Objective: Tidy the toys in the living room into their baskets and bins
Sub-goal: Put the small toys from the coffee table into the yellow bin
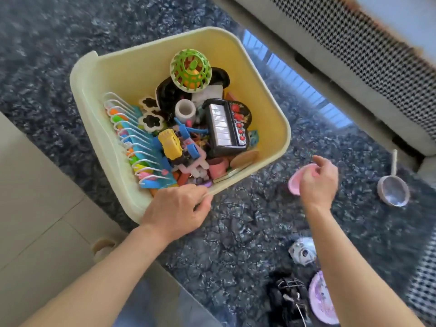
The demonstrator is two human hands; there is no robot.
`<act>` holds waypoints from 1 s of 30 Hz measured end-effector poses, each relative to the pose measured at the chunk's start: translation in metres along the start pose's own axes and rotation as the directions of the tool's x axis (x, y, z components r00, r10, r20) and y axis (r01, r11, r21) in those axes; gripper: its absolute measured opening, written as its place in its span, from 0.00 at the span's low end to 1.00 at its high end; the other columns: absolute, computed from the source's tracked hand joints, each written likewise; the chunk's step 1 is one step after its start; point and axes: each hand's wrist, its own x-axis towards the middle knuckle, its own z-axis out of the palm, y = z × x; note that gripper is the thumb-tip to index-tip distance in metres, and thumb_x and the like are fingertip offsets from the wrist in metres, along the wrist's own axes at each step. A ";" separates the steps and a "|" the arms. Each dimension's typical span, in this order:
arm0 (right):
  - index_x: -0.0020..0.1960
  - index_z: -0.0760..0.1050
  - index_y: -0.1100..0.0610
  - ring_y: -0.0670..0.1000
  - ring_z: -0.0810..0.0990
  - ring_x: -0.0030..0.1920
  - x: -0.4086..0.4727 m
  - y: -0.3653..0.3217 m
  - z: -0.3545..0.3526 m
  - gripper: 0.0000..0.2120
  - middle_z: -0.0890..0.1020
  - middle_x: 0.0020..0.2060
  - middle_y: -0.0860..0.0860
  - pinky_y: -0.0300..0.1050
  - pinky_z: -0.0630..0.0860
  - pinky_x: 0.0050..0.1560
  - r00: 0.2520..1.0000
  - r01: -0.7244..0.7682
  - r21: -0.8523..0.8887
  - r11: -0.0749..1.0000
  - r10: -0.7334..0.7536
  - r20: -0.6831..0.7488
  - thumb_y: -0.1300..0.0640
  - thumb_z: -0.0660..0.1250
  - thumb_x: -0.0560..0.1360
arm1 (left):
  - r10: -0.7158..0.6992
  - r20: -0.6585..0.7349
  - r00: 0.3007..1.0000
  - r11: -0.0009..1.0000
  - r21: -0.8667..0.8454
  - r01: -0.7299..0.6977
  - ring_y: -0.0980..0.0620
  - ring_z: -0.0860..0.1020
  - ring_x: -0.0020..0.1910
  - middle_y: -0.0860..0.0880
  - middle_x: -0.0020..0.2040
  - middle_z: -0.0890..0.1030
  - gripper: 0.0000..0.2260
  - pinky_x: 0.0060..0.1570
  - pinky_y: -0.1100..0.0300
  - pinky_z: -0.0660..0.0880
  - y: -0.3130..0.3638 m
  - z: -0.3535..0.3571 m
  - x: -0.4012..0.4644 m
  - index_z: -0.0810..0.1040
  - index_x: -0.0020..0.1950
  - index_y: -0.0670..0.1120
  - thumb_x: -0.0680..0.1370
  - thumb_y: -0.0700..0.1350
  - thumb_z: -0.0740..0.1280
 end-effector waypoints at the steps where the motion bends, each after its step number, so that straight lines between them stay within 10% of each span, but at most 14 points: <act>1: 0.64 0.72 0.61 0.60 0.71 0.62 0.005 0.018 0.000 0.18 0.72 0.63 0.61 0.48 0.65 0.63 0.990 -0.066 -0.122 0.990 0.080 0.120 0.64 0.60 0.74 | 0.012 -0.003 1.000 1.000 0.001 -0.012 0.50 0.80 0.29 0.52 0.32 0.81 0.17 0.23 0.57 0.75 0.003 0.001 0.000 0.81 0.39 0.48 0.75 0.53 0.56; 10: 0.62 0.71 0.62 0.60 0.70 0.62 -0.013 0.060 0.044 0.18 0.70 0.60 0.58 0.54 0.69 0.62 0.825 0.083 -0.385 0.919 0.153 0.544 0.56 0.64 0.75 | 0.013 -0.018 1.000 1.000 -0.005 -0.013 0.47 0.80 0.29 0.51 0.32 0.81 0.17 0.23 0.57 0.74 0.005 0.000 -0.001 0.80 0.41 0.48 0.76 0.53 0.55; 13: 0.54 0.71 0.68 0.61 0.71 0.59 -0.015 0.047 0.040 0.12 0.72 0.59 0.61 0.50 0.68 0.57 0.946 0.083 -0.357 0.930 0.040 0.323 0.60 0.61 0.76 | 0.005 -0.002 1.000 1.000 -0.010 -0.005 0.48 0.79 0.28 0.51 0.31 0.80 0.18 0.23 0.57 0.74 0.004 0.000 -0.001 0.80 0.40 0.48 0.76 0.54 0.54; 16: 0.57 0.76 0.63 0.51 0.76 0.55 -0.017 0.001 0.014 0.13 0.78 0.55 0.58 0.39 0.68 0.57 0.988 0.101 0.122 0.987 -0.086 -0.126 0.68 0.58 0.76 | 0.006 0.011 1.000 1.000 -0.002 -0.006 0.50 0.78 0.28 0.52 0.31 0.79 0.18 0.23 0.58 0.73 0.004 0.001 -0.002 0.80 0.40 0.49 0.76 0.54 0.54; 20: 0.47 0.73 0.53 0.37 0.75 0.41 -0.022 -0.090 -0.019 0.12 0.76 0.41 0.45 0.34 0.72 0.47 0.896 0.405 0.602 0.688 -0.168 -0.411 0.69 0.62 0.73 | -0.008 0.015 1.000 1.000 -0.001 0.008 0.50 0.79 0.28 0.52 0.31 0.79 0.17 0.24 0.57 0.75 0.002 0.002 -0.002 0.79 0.39 0.49 0.76 0.54 0.54; 24: 0.44 0.72 0.54 0.44 0.79 0.40 -0.047 -0.160 -0.010 0.13 0.79 0.38 0.49 0.40 0.78 0.44 0.961 0.109 0.865 0.489 -0.274 0.033 0.72 0.62 0.73 | -0.010 0.022 1.000 1.000 0.022 0.010 0.52 0.76 0.26 0.53 0.29 0.77 0.17 0.23 0.62 0.70 0.003 0.001 -0.001 0.78 0.37 0.50 0.76 0.54 0.53; 27: 0.44 0.74 0.55 0.49 0.82 0.46 -0.069 -0.187 0.031 0.14 0.81 0.42 0.51 0.40 0.80 0.45 0.818 -0.394 0.733 0.555 -0.152 0.555 0.73 0.61 0.74 | -0.007 0.021 1.000 0.998 0.064 0.006 0.52 0.75 0.24 0.53 0.27 0.75 0.16 0.21 0.64 0.66 0.002 0.001 -0.002 0.76 0.35 0.50 0.76 0.54 0.55; 30: 0.48 0.73 0.56 0.51 0.80 0.49 -0.081 -0.203 0.069 0.13 0.80 0.47 0.54 0.38 0.79 0.45 0.732 -0.473 0.669 0.573 -0.166 0.660 0.72 0.61 0.74 | 0.042 0.008 0.999 0.998 0.038 -0.043 0.51 0.76 0.23 0.52 0.27 0.76 0.13 0.20 0.64 0.70 0.004 -0.002 -0.002 0.77 0.35 0.48 0.73 0.53 0.57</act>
